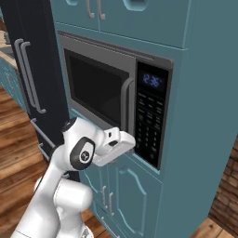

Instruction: Place the microwavable item in the microwave. Then, close the microwave door and press the start button.

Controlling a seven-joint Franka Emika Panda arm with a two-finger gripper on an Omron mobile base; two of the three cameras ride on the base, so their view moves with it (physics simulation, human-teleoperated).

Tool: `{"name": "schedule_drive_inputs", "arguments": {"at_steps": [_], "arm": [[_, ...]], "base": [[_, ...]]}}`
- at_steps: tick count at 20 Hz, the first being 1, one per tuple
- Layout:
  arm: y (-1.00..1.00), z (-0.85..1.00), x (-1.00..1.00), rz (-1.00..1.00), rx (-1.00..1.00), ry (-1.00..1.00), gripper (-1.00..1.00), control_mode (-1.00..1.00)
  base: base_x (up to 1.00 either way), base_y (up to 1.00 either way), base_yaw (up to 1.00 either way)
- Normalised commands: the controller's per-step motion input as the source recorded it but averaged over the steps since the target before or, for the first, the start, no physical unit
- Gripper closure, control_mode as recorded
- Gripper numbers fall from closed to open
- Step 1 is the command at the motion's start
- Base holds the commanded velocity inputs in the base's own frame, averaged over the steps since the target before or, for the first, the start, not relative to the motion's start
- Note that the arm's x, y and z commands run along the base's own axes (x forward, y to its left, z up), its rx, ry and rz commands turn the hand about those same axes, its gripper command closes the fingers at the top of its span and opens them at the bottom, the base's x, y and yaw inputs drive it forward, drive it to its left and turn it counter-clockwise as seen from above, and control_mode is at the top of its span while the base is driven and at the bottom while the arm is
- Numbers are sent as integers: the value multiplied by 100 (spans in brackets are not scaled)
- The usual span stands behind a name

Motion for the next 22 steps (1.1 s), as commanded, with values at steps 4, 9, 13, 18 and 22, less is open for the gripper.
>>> {"name": "schedule_drive_inputs", "arguments": {"at_steps": [4, 9, 13, 18, 22], "arm": [[-1, -18, 42, 14, 0, -7, -100, -100], [-3, -2, 31, 14, 0, -8, -100, -100], [-10, -1, 15, 12, 0, -11, -100, -100], [-27, -14, 1, 10, 0, -10, -100, -100], [-23, -32, 10, 9, 0, -4, -100, -100]], "base": [[0, 0, 0], [0, 0, 0], [0, 0, 0], [0, 0, 0], [0, 0, 0]]}}
